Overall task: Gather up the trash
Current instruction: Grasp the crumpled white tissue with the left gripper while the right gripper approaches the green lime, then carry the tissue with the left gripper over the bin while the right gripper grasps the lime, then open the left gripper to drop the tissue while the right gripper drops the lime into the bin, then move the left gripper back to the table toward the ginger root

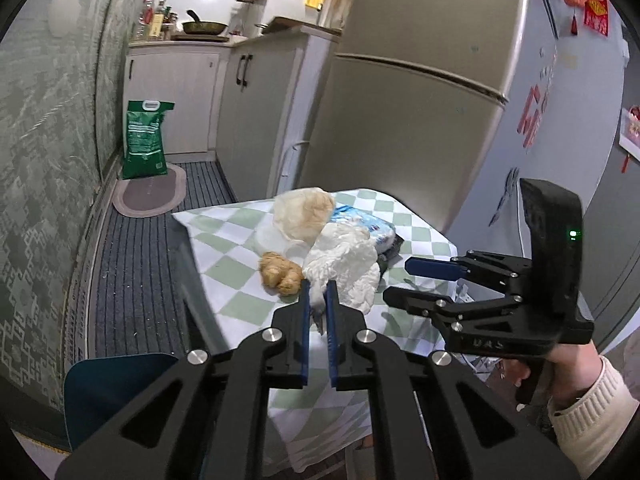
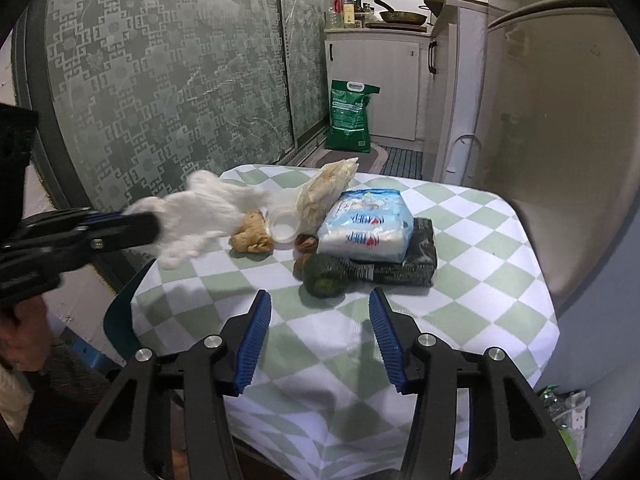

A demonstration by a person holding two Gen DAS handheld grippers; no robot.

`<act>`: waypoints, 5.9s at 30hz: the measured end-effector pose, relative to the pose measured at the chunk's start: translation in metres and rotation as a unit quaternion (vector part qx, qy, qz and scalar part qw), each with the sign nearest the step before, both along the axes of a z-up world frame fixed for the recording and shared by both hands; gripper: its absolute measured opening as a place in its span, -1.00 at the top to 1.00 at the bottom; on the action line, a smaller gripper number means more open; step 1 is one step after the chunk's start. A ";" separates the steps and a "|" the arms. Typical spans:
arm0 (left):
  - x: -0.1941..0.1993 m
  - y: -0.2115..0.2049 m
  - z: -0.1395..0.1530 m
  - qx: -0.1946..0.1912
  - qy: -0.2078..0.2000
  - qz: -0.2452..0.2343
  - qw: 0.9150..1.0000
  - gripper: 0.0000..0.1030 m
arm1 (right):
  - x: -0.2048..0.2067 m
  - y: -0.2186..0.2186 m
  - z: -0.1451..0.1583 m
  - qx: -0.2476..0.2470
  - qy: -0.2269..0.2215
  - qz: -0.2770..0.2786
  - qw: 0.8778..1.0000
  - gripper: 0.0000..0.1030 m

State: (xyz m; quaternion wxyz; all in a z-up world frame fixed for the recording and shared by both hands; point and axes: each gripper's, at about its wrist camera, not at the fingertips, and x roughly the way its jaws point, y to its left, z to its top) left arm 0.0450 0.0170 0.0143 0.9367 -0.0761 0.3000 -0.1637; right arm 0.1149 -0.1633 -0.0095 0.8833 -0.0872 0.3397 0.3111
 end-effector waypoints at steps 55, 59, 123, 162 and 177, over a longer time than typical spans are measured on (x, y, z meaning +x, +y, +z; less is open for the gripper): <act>-0.027 0.172 -0.169 0.030 0.217 0.136 0.966 0.86 | -0.037 0.204 0.004 -0.028 0.024 0.094 0.995 0.52; -0.024 0.174 -0.186 0.037 0.240 0.135 0.961 0.86 | -0.038 0.220 -0.005 -0.030 0.036 0.102 0.994 0.52; -0.069 0.169 0.019 0.014 -0.076 0.209 0.975 0.14 | -0.071 0.256 -0.118 -0.100 0.128 0.167 0.972 0.20; 0.029 0.003 -0.013 0.117 -0.012 0.032 0.993 -0.40 | -0.014 0.003 0.009 0.028 0.008 -0.032 0.999 -0.19; 0.071 -0.033 -0.038 0.163 0.050 -0.014 0.985 -0.49 | -0.007 -0.033 -0.005 0.053 0.031 -0.034 0.998 -0.39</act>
